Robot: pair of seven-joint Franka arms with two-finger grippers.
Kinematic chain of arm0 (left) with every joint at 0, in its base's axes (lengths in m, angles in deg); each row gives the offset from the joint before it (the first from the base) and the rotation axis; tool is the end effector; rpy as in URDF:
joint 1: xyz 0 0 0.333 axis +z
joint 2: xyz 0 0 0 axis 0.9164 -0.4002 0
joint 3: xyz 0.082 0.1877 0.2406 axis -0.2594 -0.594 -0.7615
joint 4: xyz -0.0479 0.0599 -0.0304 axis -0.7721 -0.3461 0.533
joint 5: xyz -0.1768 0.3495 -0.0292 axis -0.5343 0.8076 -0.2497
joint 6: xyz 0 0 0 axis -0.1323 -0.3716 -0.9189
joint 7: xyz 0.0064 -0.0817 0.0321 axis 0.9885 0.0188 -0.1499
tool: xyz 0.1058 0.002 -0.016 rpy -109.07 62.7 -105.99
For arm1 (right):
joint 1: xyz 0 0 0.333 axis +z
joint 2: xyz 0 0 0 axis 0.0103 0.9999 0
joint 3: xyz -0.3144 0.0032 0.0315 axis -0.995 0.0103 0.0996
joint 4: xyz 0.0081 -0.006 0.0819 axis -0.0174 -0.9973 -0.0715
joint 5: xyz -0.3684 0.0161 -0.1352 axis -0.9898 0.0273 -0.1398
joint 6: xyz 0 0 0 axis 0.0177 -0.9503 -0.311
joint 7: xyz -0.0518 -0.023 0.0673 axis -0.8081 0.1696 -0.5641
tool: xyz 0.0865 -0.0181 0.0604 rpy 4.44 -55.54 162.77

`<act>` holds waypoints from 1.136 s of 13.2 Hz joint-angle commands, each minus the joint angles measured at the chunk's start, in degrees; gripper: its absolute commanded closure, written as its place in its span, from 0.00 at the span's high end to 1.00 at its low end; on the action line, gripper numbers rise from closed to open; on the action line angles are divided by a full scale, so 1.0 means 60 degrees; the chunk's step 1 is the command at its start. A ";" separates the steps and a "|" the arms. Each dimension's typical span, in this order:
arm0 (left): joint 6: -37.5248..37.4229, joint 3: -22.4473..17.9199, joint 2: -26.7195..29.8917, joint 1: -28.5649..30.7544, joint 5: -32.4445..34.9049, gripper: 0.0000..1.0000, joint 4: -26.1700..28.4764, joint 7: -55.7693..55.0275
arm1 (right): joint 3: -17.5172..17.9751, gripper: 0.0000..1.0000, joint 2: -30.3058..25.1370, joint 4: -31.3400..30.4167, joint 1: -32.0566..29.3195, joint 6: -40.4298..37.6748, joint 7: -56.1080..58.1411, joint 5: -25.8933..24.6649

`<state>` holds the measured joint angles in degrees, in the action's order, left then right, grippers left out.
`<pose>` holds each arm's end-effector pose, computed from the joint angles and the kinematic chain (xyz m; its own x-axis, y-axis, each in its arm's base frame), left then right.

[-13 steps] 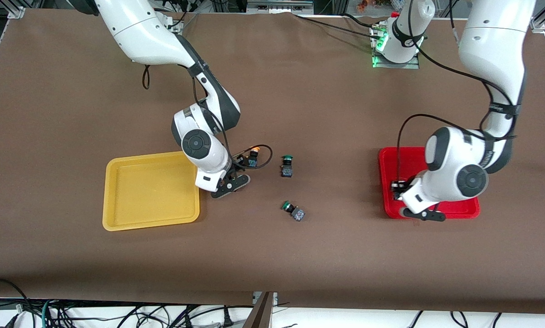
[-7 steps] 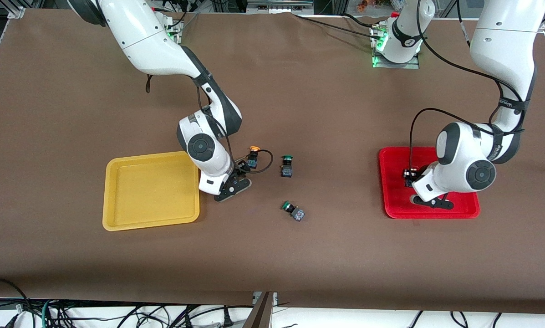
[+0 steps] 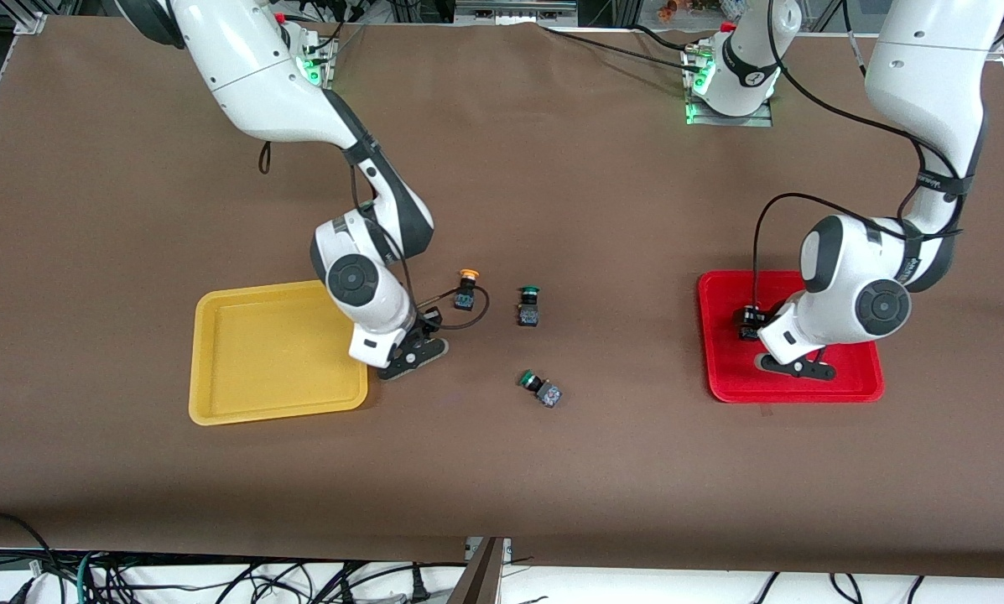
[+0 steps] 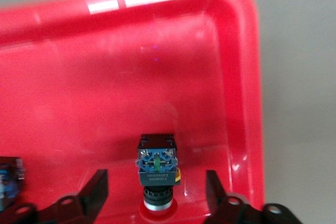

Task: Place red and yellow buttons in trays
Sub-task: 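Place the red button in the red tray while the right gripper places orange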

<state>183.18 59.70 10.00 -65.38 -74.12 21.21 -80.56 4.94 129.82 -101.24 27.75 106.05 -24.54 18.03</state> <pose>0.6329 -0.0333 0.2412 0.9697 -0.1510 -0.1920 -0.1450 -0.9884 0.0447 0.6276 0.3329 0.1886 0.9012 0.4330 0.0168 0.4332 -0.8993 -0.0594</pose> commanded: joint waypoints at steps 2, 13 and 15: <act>-0.2285 0.0030 -0.0016 -0.0156 0.0193 1.00 -0.2565 -0.0103 | -0.0106 0.11 -0.1185 0.0073 -0.0263 -0.1820 0.0160 -0.0132; -0.5085 0.0161 0.0847 -0.0010 0.0032 1.00 -0.4533 -0.0835 | -0.2012 0.21 -0.1116 -0.0981 -0.1625 -0.2177 0.3893 0.0582; -0.5393 0.0206 0.0965 -0.0068 0.0046 1.00 -0.4650 -0.0791 | -0.2012 0.42 -0.1086 -0.0938 -0.1699 -0.2205 0.4290 0.0819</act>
<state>153.01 60.35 14.76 -65.69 -74.12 -5.94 -84.76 -7.58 124.52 -106.22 17.97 92.67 -1.26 21.23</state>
